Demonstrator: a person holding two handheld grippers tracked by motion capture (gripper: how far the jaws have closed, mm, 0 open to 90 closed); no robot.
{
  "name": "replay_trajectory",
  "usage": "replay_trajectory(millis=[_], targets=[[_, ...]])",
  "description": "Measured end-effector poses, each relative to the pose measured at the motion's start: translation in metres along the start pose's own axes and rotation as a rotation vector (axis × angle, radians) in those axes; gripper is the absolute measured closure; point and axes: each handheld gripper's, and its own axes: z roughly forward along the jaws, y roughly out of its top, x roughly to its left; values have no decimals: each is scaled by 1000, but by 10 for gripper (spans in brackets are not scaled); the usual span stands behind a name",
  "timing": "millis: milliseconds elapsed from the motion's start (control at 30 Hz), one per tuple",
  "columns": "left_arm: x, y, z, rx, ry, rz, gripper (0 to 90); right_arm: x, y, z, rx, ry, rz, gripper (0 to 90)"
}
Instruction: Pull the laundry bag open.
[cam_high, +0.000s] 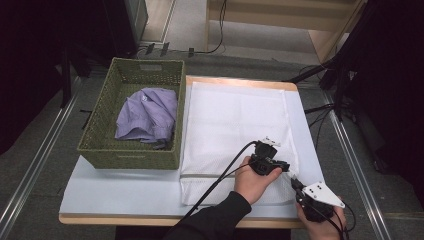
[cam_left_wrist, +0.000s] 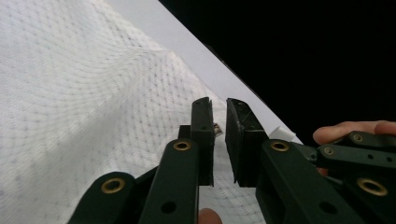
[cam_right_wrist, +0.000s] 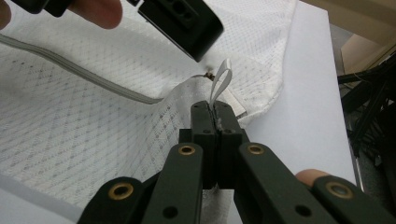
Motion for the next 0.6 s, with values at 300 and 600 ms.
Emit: replay_trajectory(millis=[300,600], targets=[[8,-4,2,1,-13,-32,785,-1,0,-1,0,-3,-8,900],[29,-9,6,-3,-40,-181,514,0,0,-3,-7,-9,-14,900]])
